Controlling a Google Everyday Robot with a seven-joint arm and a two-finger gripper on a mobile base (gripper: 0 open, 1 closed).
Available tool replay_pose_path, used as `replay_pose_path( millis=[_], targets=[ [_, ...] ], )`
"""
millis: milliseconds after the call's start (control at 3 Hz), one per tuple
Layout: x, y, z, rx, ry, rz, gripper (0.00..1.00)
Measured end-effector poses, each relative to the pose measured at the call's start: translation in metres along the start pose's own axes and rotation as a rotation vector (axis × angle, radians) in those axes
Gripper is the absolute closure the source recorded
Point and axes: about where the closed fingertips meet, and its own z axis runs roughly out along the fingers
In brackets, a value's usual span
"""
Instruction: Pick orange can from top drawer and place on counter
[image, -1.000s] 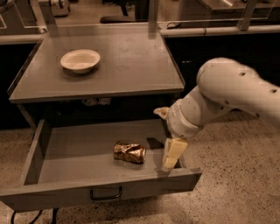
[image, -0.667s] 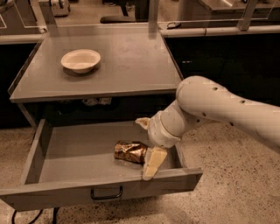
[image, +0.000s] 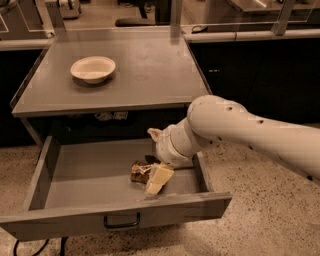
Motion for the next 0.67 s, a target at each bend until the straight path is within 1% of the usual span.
replay_pose_path(
  millis=[333, 667],
  targets=[
    [0.010, -0.012, -0.003, 0.076, 0.035, 0.021, 0.00],
    [0.027, -0.027, 0.002, 0.164, 0.060, 0.062, 0.00]
  ],
)
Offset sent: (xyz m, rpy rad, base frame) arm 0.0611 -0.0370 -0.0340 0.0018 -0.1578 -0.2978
